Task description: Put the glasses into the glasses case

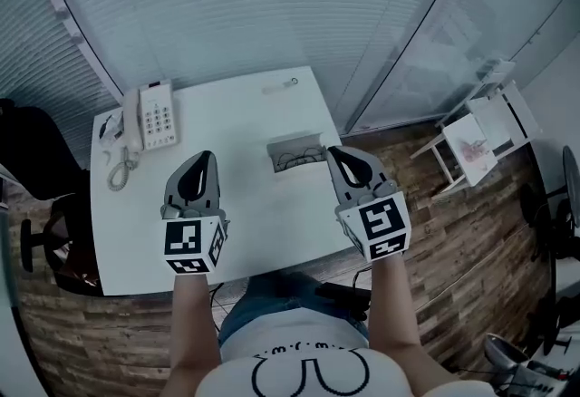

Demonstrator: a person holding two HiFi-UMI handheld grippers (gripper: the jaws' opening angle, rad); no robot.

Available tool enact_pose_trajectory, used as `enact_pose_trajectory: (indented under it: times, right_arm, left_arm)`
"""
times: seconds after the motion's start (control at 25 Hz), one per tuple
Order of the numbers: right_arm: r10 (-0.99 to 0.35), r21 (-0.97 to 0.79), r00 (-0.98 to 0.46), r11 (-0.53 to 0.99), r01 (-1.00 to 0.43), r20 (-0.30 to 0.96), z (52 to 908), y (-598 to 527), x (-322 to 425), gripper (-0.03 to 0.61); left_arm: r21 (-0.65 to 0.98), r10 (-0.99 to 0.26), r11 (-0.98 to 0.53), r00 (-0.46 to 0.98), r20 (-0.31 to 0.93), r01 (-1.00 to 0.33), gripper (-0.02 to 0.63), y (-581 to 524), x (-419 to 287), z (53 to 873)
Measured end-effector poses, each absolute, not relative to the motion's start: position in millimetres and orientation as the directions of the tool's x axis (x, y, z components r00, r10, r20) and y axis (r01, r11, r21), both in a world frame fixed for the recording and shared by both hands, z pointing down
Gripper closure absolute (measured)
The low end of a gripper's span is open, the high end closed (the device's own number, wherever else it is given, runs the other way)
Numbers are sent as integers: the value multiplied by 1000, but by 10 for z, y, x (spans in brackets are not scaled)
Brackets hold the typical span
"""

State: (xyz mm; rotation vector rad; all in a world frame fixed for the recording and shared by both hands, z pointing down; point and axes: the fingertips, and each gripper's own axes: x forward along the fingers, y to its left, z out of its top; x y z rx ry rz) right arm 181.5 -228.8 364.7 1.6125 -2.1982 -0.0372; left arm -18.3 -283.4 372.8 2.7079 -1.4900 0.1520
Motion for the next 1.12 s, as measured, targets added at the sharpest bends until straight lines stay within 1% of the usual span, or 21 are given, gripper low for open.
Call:
enact_pose_trajectory:
  times: [0.4, 0.72, 1.12]
  right_arm:
    - [-955, 249, -228, 271, -930, 189, 3173, -1946, 2124, 571]
    - [-978, 234, -184, 204, -951, 102, 2891, -1715, 2365, 571]
    - [-981, 226, -182, 193, -955, 67, 2780, -1587, 2478, 571]
  left_arm:
    - [-59, -831, -556, 556, 22, -829, 597, -2512, 279, 3268]
    - [-122, -813, -574, 581, -27, -810, 597, -2324, 524, 2941]
    - [-138, -801, -586, 597, -46, -798, 597, -2263, 669, 2814]
